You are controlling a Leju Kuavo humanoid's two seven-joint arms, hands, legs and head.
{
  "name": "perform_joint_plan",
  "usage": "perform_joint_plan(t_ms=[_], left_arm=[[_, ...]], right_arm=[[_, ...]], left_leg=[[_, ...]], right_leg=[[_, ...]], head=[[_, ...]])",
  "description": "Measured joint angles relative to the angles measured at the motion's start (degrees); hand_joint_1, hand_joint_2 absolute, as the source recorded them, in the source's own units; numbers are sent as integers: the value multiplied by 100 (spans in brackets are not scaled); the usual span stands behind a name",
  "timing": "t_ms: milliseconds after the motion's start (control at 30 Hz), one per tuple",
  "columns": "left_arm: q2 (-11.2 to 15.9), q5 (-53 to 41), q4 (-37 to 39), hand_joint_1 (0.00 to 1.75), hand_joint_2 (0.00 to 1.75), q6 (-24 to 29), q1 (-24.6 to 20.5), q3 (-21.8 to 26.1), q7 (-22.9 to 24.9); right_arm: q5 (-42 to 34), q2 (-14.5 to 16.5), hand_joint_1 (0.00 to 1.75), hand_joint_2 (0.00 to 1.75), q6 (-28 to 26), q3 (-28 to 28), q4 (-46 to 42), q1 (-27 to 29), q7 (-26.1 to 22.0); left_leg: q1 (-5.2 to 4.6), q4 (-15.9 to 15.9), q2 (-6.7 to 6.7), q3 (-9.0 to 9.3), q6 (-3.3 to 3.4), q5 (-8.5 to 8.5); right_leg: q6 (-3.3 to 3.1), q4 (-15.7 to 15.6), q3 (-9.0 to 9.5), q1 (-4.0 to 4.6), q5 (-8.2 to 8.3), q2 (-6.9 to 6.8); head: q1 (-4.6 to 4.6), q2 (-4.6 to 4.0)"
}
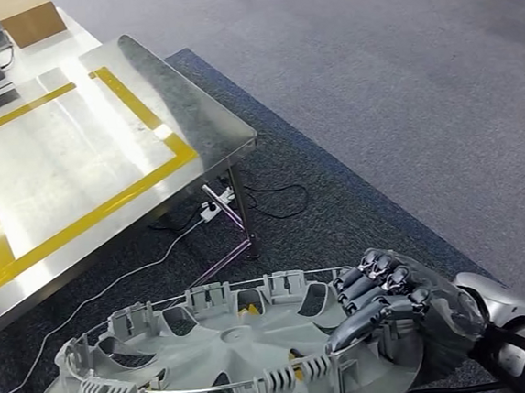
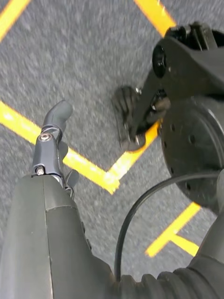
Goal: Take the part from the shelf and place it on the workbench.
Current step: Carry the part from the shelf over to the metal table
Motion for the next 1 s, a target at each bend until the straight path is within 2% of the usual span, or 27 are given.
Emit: perform_joint_plan(t_ms=[67, 100, 133, 200, 233, 267, 300, 333, 367, 400, 433, 467, 500, 533, 567, 600, 633, 700, 733, 800, 867, 900, 933, 967, 1000], left_arm=[[21, -87, 4, 0, 175, -7, -9, 43, 52], [33, -117, 12, 0, 175, -1, -24, 58, 52], [44, -133, 22, 0, 175, 5, -39, 68, 45], [57, -144, 50, 0, 175, 9, -50, 94, 21], [62, -149, 64, 0, 175, 9, -44, 113, 6], [69, -152, 80, 0, 175, 8, -43, 132, -7], [78, -154, 102, 0, 175, 5, -52, 145, -20], [85, -153, 137, 0, 175, 9, -68, 157, -38], [91, -152, 189, 0, 175, 38, -91, 168, -59], [99, -151, 256, 0, 175, 85, -113, 179, -88], [107, -150, 335, 0, 175, 154, -129, 190, -115], [121, -150, 416, 0, 175, 227, -143, 200, -135], [137, -150, 491, 0, 175, 286, -151, 208, -147], [154, -150, 559, 0, 175, 329, -159, 213, -149], [171, -150, 615, 0, 175, 355, -171, 219, -150], [190, -150, 662, 0, 175, 373, -183, 225, -150], [208, -150, 706, 0, 175, 382, -193, 232, -150], [243, -150, 779, 0, 175, 393, -195, 247, -150], [258, -150, 811, 0, 175, 396, -191, 256, -150], [290, -150, 860, 0, 175, 398, -199, 275, -150], [308, -150, 900, 0, 175, 400, -223, 289, -149], [314, -150, 918, 0, 175, 400, -234, 293, -149], [320, -150, 935, 0, 175, 400, -237, 296, -149], [325, -150, 950, 0, 175, 400, -235, 298, -149], [330, -150, 962, 0, 175, 400, -231, 301, -149]], right_arm=[[17, 0, 175, 175, 18, -1, -1, -18, -15], [32, 0, 175, 175, 14, -2, -1, -23, -28], [50, 0, 175, 175, 0, -3, -2, -21, -46], [80, 0, 175, 175, -38, -4, -4, -6, -80], [106, -2, 175, 175, -62, -5, -8, 0, -95], [148, -6, 175, 175, -94, -10, -15, 11, -113], [207, -18, 175, 175, -137, -21, -24, 37, -142], [278, -36, 175, 175, -189, -34, -31, 81, -188], [348, -59, 175, 175, -234, -49, -36, 138, -246], [414, -87, 175, 175, -267, -65, -37, 196, -308], [473, -113, 175, 175, -287, -77, -37, 242, -365], [522, -135, 175, 175, -296, -88, -37, 268, -404], [564, -155, 175, 175, -303, -99, -37, 282, -430], [597, -169, 175, 175, -310, -108, -37, 289, -444], [620, -180, 175, 175, -316, -116, -38, 295, -450], [637, -190, 175, 175, -321, -124, -43, 303, -452], [649, -195, 175, 175, -326, -130, -48, 309, -454], [658, -201, 175, 175, -332, -133, -61, 319, -453], [661, -202, 175, 175, -334, -134, -66, 318, -452], [665, -205, 175, 175, -336, -139, -77, 322, -450], [667, -207, 175, 175, -336, -145, -84, 339, -447], [668, -208, 175, 175, -336, -146, -85, 350, -446], [668, -208, 175, 175, -336, -146, -85, 358, -445], [669, -208, 175, 175, -336, -146, -85, 364, -445], [669, -208, 175, 175, -336, -146, -85, 368, -444]], left_leg=[[-59, -769, 232, 386, 73, 315], [-93, -1021, 330, 507, 113, 374], [-123, -1131, 381, 549, 146, 362], [-127, -1182, 280, 555, 205, 358], [-111, -1219, 216, 578, 234, 373], [-90, -1256, 160, 605, 266, 390], [-67, -1289, 102, 631, 293, 407], [-58, -1298, 41, 638, 309, 410], [-54, -1295, -26, 637, 323, 408], [-53, -1291, -104, 638, 330, 405], [-53, -1287, -180, 643, 331, 400], [-50, -1281, -257, 651, 327, 395], [-44, -1271, -332, 662, 313, 385], [-35, -1252, -406, 668, 291, 368], [-35, -1219, -478, 660, 260, 347], [-33, -1193, -546, 641, 227, 334], [-31, -1176, -606, 616, 194, 329], [-17, -1172, -715, 578, 141, 341], [-18, -1153, -698, 569, 118, 327], [-31, -869, -446, 442, 61, 149], [-23, -158, -135, 103, 7, -201], [-9, 211, -75, -82, -10, -340], [1, 436, -52, -197, -18, -383], [6, 458, -39, -212, -17, -318], [5, 231, -12, -100, -2, -143]], right_leg=[[27, -3, 57, 19, -41, -117], [49, -5, 74, 33, -57, -177], [74, -10, 82, 45, -70, -237], [135, -32, 111, 55, -94, -346], [166, -17, 119, 47, -127, -295], [193, 67, 91, 38, -195, -170], [215, 283, -11, 28, -320, 1], [227, 620, -187, 17, -479, 176], [238, 1026, -408, 14, -639, 272], [252, 1385, -619, 12, -742, 313], [261, 1574, -757, 11, -739, 324], [266, 1542, -790, 9, -621, 329], [266, 1277, -706, 4, -402, 350], [265, 871, -548, -10, -168, 429], [261, 480, -374, -27, -10, 537], [246, 197, -234, -38, 80, 629], [224, 57, -155, -41, 90, 692], [157, 41, -116, -33, 68, 629], [122, 31, -104, -36, 69, 569], [50, 9, -66, -52, 61, 434], [3, 7, -40, -36, 33, 284], [-6, 8, -31, -28, 20, 207], [-9, 8, -20, -22, 4, 131], [-7, 9, -2, -19, -11, 61], [-2, 9, 26, -14, -30, -9]], head=[[-1, 0], [0, 0], [2, 0], [4, 0], [12, 0], [19, 0], [33, 0], [48, 0], [54, 0], [63, 0], [68, 0], [71, 0], [75, 0], [76, 0], [78, 0], [77, 0], [77, 0], [75, 0], [75, 0], [38, 0], [2, 0], [1, 0], [1, 0], [-2, 0], [-1, 0]])
